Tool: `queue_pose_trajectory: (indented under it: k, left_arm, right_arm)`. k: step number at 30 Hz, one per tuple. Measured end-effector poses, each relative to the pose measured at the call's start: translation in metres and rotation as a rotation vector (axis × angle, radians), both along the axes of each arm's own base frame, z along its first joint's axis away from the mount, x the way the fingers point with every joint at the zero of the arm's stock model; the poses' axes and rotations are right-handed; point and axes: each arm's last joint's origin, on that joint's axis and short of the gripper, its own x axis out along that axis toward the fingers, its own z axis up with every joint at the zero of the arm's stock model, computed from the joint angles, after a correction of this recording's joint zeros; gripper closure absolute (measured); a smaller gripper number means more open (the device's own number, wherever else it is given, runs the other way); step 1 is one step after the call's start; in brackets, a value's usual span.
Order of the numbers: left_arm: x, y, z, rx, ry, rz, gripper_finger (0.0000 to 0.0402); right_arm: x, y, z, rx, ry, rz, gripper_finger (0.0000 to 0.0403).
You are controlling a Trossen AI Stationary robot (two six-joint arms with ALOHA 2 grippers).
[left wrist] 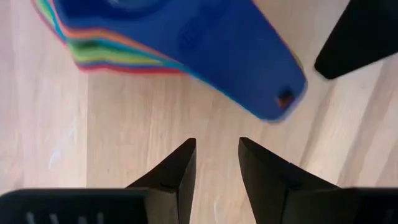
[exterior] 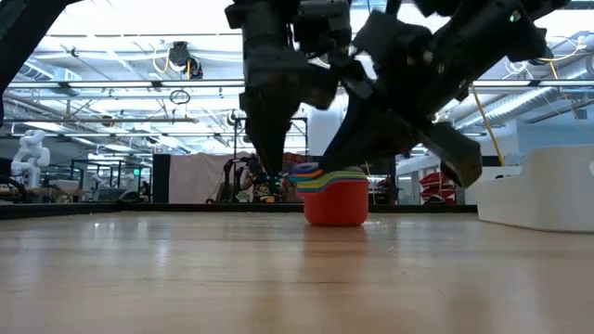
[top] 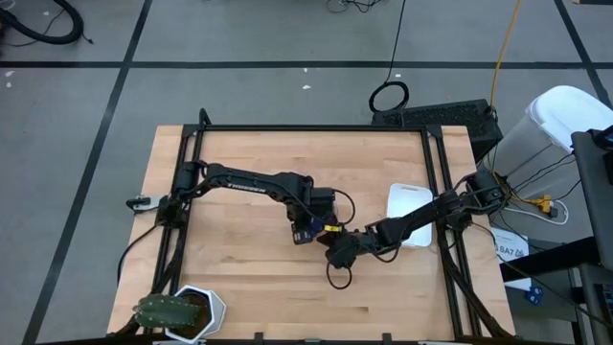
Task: Nest measuring cups in basket
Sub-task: Put the nested measuring cups into the white bin
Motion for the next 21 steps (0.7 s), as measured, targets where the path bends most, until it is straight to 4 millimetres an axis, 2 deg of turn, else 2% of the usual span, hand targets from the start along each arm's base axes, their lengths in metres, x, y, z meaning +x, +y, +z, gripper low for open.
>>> queue_pose_trajectory:
  k: [5,12,15,21]
  left_arm:
    - [-0.008,0.001,0.026,0.026,-0.065,0.017,0.0277]
    - [-0.024,0.004,0.071,0.115,-0.193,0.115,0.0277]
    - [-0.026,0.001,0.078,0.137,-0.23,0.158,0.0277]
    - [-0.024,-0.008,0.076,0.161,-0.229,0.207,0.0277]
  right_arm:
    - [-0.004,0.002,0.017,0.023,-0.046,0.01,0.0403]
    - [-0.02,0.011,0.054,0.008,-0.139,0.034,0.0403]
    - [-0.032,0.015,0.068,0.0,-0.153,0.018,0.0403]
    - [-0.063,0.015,0.091,0.076,-0.125,-0.058,0.0384]
